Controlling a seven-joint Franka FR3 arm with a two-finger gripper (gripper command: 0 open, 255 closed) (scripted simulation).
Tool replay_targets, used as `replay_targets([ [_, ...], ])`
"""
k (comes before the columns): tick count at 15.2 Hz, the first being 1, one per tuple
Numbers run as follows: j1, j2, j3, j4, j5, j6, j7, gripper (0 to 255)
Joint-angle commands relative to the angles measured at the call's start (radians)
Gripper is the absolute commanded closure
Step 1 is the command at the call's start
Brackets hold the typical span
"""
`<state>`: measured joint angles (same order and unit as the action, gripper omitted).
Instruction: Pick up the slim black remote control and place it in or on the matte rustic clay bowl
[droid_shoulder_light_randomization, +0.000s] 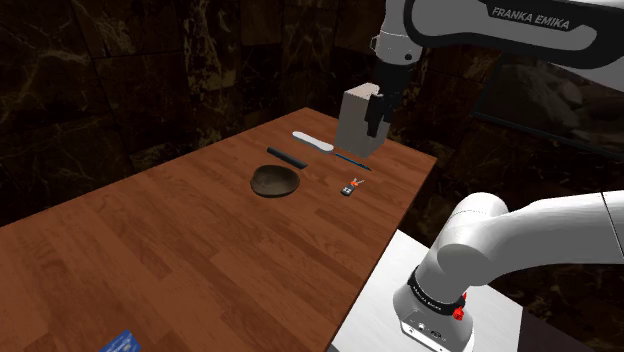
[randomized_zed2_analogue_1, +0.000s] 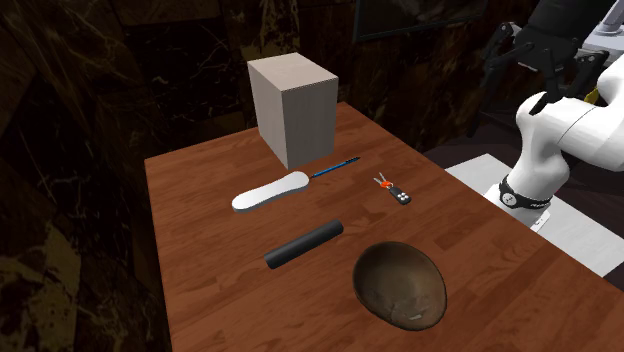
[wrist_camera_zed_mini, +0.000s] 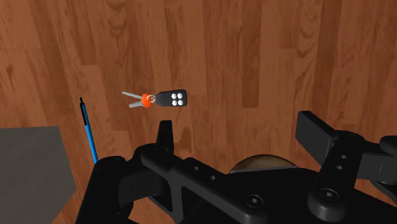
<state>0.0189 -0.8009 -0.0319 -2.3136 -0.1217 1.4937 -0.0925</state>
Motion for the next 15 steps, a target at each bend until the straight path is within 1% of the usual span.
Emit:
replay_targets([
  [1, 0.000, 0.000, 0.000, 0.000, 0.000, 0.000, 0.000, 0],
  [8, -0.003, 0.208, -0.057, 0.000, 0.009, 0.213, -0.018, 0],
  [15, 0.001, 0.452, -0.109, 0.067, 0.045, 0.392, -0.053, 0],
])
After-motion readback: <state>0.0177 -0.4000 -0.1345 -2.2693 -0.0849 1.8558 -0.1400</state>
